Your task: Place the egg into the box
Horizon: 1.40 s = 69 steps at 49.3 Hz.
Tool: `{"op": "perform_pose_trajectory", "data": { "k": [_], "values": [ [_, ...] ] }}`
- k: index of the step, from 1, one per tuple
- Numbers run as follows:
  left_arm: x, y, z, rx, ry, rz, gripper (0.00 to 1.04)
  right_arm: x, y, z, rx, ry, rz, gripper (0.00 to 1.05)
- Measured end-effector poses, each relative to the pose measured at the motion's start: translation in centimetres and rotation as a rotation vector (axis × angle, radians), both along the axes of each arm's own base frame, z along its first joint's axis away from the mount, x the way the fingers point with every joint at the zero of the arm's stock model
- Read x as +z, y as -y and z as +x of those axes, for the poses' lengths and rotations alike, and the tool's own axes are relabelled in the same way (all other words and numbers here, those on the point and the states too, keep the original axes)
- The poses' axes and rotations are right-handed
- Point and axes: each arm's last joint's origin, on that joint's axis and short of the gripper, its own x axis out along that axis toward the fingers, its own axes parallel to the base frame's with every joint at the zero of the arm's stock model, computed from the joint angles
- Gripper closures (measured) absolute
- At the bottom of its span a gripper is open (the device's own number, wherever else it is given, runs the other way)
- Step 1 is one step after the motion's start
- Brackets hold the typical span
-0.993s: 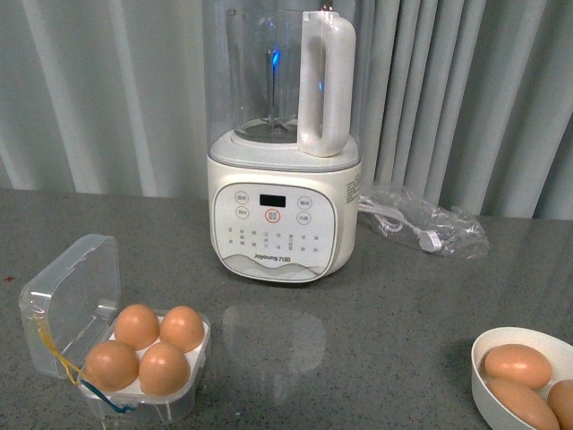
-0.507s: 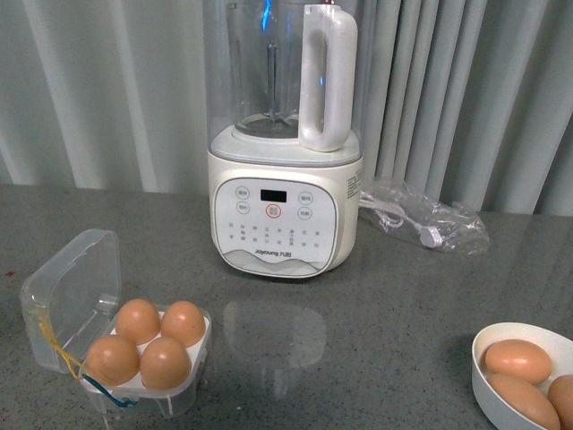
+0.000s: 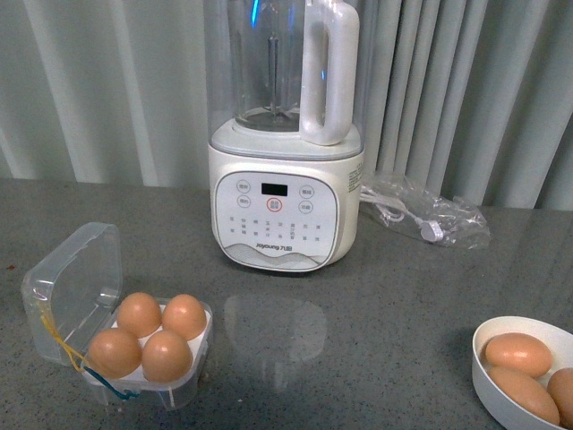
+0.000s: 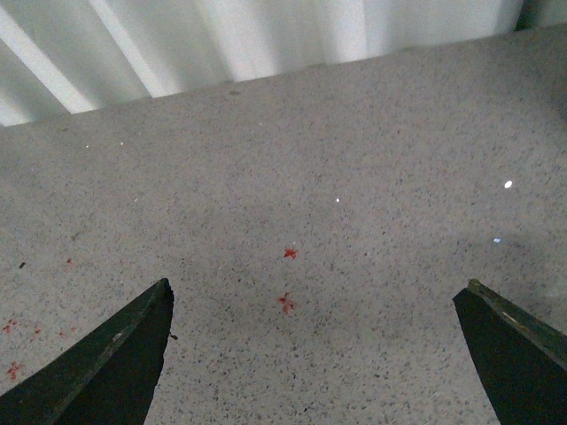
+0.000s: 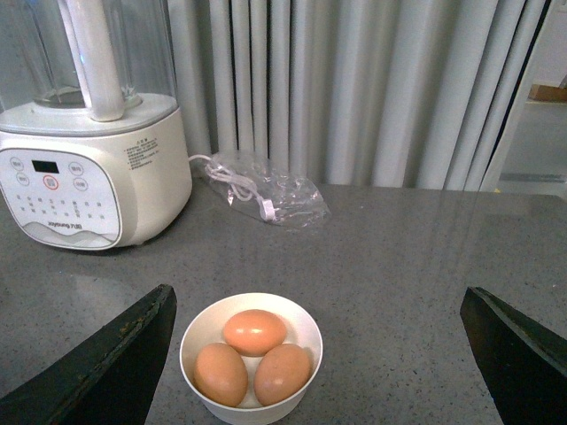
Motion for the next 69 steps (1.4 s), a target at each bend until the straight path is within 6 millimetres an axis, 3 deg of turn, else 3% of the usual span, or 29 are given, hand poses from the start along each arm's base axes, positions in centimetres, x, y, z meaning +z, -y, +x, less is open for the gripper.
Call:
{"op": "perform_pose_trajectory", "data": {
  "k": [18, 23, 31, 39, 48, 60, 64, 69],
  "values": [
    [-2.2, 3.3, 0.7, -0.095, -0.087, 0.137, 0.07, 0.0, 0.0, 0.0, 0.000, 0.000, 0.000, 0.07],
    [-2.8, 5.6, -0.5, -0.271, -0.181, 0.043, 0.07, 0.0, 0.0, 0.0, 0.000, 0.000, 0.000, 0.07],
    [-1.9, 7.1, -1.3, -0.347, -0.194, -0.065, 0.07, 0.0, 0.0, 0.0, 0.000, 0.000, 0.000, 0.07],
    [-0.3, 6.3, -0.8, -0.263, -0.171, -0.203, 0.07, 0.0, 0.0, 0.0, 0.000, 0.000, 0.000, 0.07],
    [2.9, 2.9, 0.5, 0.017, -0.121, -0.464, 0.07, 0.0, 0.0, 0.0, 0.000, 0.000, 0.000, 0.07],
    [2.8, 2.3, 0.3, 0.112, -0.155, -0.589, 0.07, 0.0, 0.0, 0.0, 0.000, 0.000, 0.000, 0.07],
    [2.1, 2.7, 0.0, 0.029, 0.043, -0.480, 0.20, 0.0, 0.0, 0.0, -0.001, 0.000, 0.000, 0.07],
    [0.9, 4.1, -3.0, -0.051, 0.271, -0.365, 0.43, 0.0, 0.0, 0.0, 0.000, 0.000, 0.000, 0.07]
  ]
}}
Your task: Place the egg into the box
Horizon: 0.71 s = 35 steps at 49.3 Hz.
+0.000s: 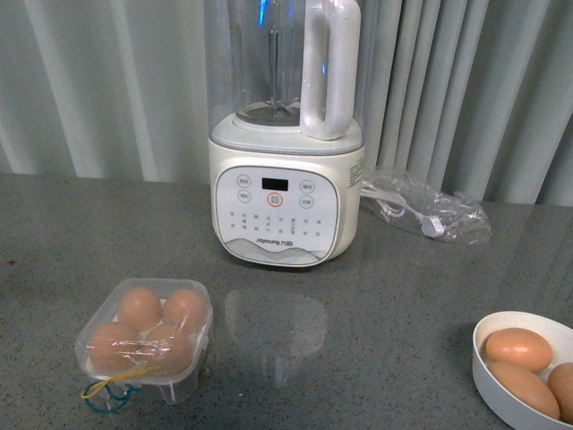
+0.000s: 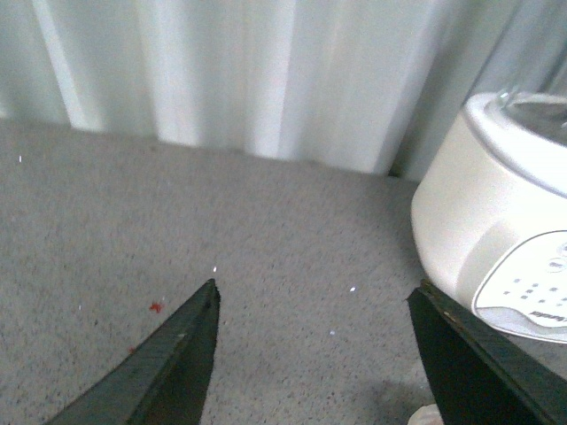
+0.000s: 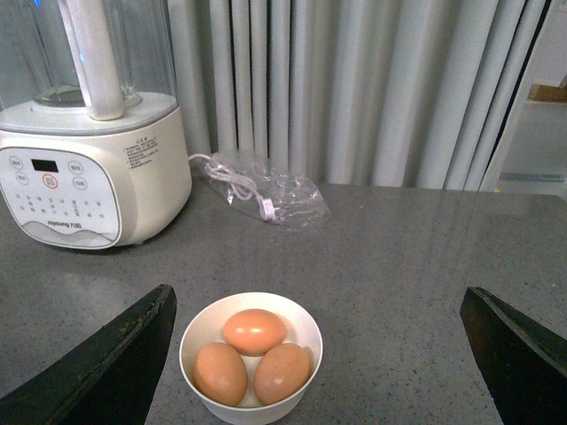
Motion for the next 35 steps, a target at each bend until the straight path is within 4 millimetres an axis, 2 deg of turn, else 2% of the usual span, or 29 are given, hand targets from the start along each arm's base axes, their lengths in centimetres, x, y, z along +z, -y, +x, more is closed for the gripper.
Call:
{"op": "perform_pose_trajectory", "data": {
  "k": [5, 15, 26, 35],
  "values": [
    [-0.2, 0.8, -2.2, 0.005, 0.052, 0.026, 0.63, 0.0, 0.0, 0.0, 0.000, 0.000, 0.000, 0.07],
    [-1.9, 1.9, -5.6, 0.003, 0.038, 0.035, 1.01, 0.0, 0.0, 0.0, 0.000, 0.000, 0.000, 0.07],
    [-3.0, 3.5, -8.9, 0.000, 0.038, 0.040, 1.01, 0.0, 0.0, 0.0, 0.000, 0.000, 0.000, 0.07],
    [-3.3, 3.5, -10.3, -0.001, 0.039, 0.040, 1.01, 0.0, 0.0, 0.0, -0.001, 0.000, 0.000, 0.07]
  ]
}}
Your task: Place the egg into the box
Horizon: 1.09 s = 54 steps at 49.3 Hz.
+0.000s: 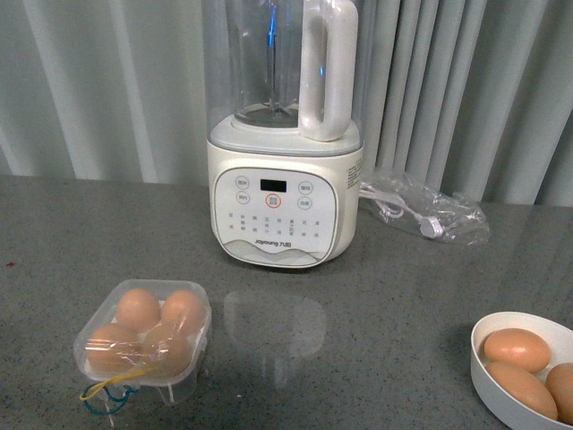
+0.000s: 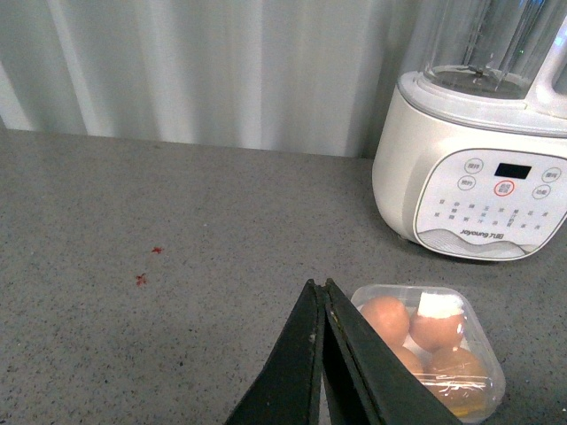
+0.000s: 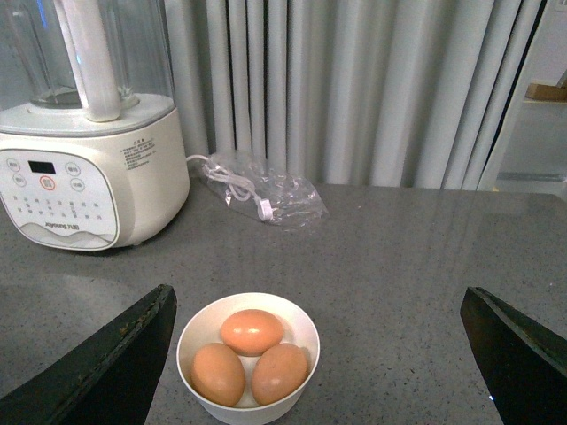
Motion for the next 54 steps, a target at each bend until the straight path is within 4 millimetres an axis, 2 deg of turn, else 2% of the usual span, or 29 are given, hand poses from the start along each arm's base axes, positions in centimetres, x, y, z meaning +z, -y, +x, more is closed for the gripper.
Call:
{"op": "perform_pose_trajectory", "data": {
  "k": [9, 54],
  "values": [
    [-1.1, 0.0, -1.2, 0.002, 0.000, 0.000, 1.01, 0.0, 0.0, 0.0, 0.000, 0.000, 0.000, 0.07],
    [0.2, 0.0, -4.7, 0.002, 0.041, 0.000, 1.01, 0.0, 0.0, 0.0, 0.000, 0.000, 0.000, 0.07]
  ]
}}
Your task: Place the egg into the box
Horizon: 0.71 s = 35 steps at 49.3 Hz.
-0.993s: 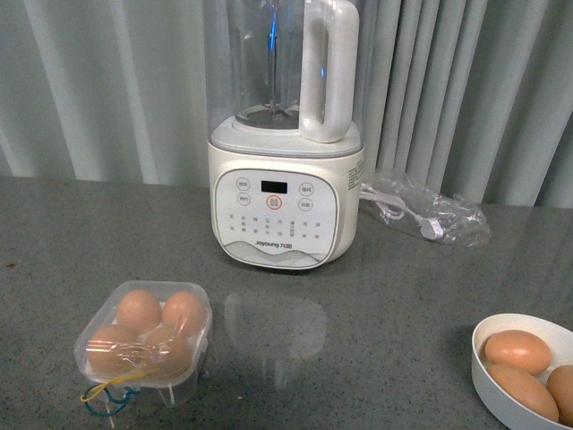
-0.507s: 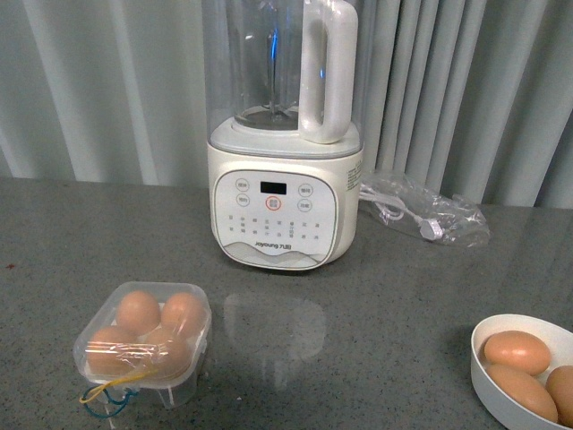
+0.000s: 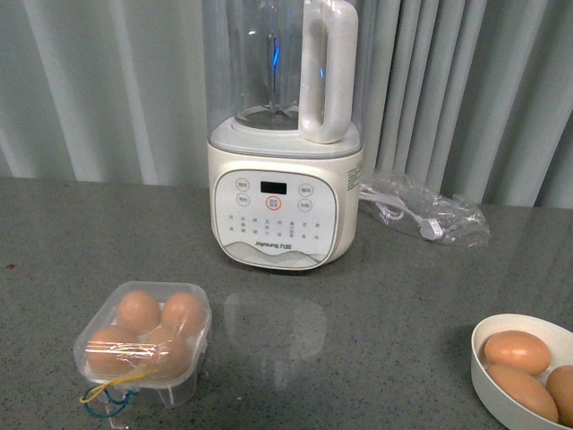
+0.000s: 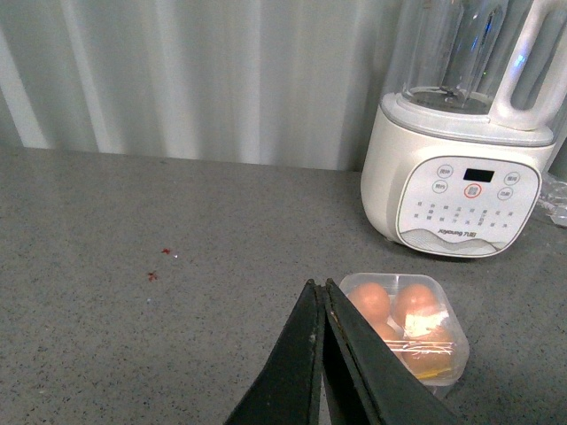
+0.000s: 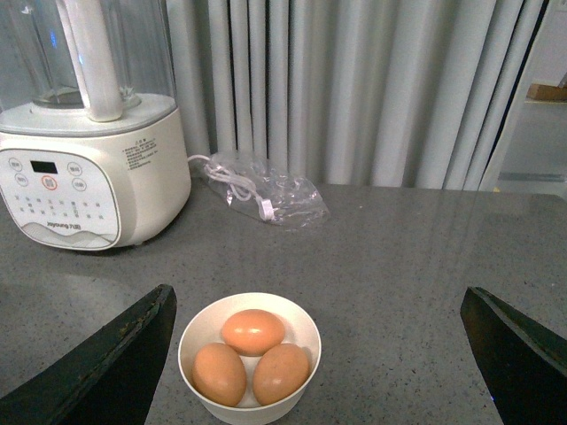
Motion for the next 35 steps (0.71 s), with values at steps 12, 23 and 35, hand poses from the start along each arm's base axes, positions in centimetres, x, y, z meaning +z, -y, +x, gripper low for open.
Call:
{"op": "perform_pose_trajectory", "data": {
  "k": [12, 23, 35],
  "values": [
    [0.0, 0.0, -0.6, 0.000, 0.000, 0.000, 1.01, 0.0, 0.0, 0.0, 0.000, 0.000, 0.000, 0.07],
    [-0.5, 0.0, -1.8, 0.000, -0.027, 0.000, 1.01, 0.0, 0.0, 0.0, 0.000, 0.000, 0.000, 0.07],
    [-0.4, 0.0, -2.0, 0.000, -0.007, 0.001, 1.01, 0.0, 0.0, 0.0, 0.000, 0.000, 0.000, 0.07]
  ]
}}
